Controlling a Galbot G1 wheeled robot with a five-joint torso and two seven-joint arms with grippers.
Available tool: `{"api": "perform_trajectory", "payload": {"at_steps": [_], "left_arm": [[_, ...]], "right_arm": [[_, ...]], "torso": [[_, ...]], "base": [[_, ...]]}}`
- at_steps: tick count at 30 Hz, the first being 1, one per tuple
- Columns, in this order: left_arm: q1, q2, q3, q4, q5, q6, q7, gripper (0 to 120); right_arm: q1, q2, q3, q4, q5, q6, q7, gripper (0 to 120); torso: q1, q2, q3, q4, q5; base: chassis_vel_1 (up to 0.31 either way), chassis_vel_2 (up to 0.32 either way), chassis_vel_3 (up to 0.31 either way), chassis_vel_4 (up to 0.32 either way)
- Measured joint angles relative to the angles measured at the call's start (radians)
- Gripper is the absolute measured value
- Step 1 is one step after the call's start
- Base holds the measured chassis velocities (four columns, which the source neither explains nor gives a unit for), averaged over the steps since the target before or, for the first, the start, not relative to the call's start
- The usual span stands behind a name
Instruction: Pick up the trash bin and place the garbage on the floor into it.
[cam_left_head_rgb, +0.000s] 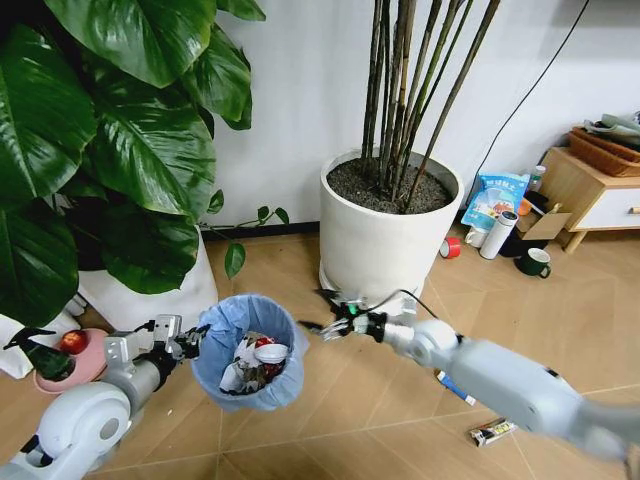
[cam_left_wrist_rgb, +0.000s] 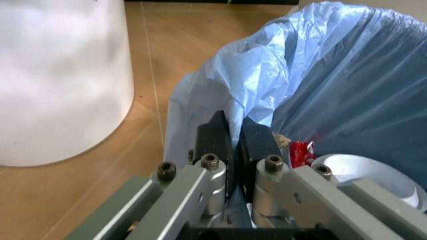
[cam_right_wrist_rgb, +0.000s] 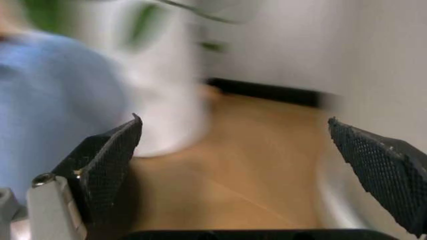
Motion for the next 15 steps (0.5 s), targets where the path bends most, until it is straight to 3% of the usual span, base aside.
{"api": "perform_trajectory", "payload": {"at_steps": [5, 10, 15], "left_arm": [[0.008, 0.005, -0.021, -0.004, -0.005, 0.0, 0.001, 0], [0.011, 0.003, -0.029, -0.003, -0.006, 0.001, 0.001, 0], [0.011, -0.001, -0.031, -0.003, -0.006, 0.001, 0.001, 0]], "right_arm": [[-0.225, -0.032, 0.169, 0.028, -0.083, -0.043, 0.159, 100], [-0.432, -0.054, 0.366, 0.055, -0.15, -0.06, 0.193, 100], [-0.624, -0.029, 0.548, 0.078, -0.233, -0.07, 0.25, 100]], "torso": [[0.0, 0.0, 0.0, 0.0002, 0.0004], [0.0, 0.0, 0.0, 0.0001, -0.0002], [0.0, 0.0, 0.0, 0.0001, 0.0]], "base": [[0.0, 0.0, 0.0, 0.0], [0.0, 0.0, 0.0, 0.0], [0.0, 0.0, 0.0, 0.0]]}}
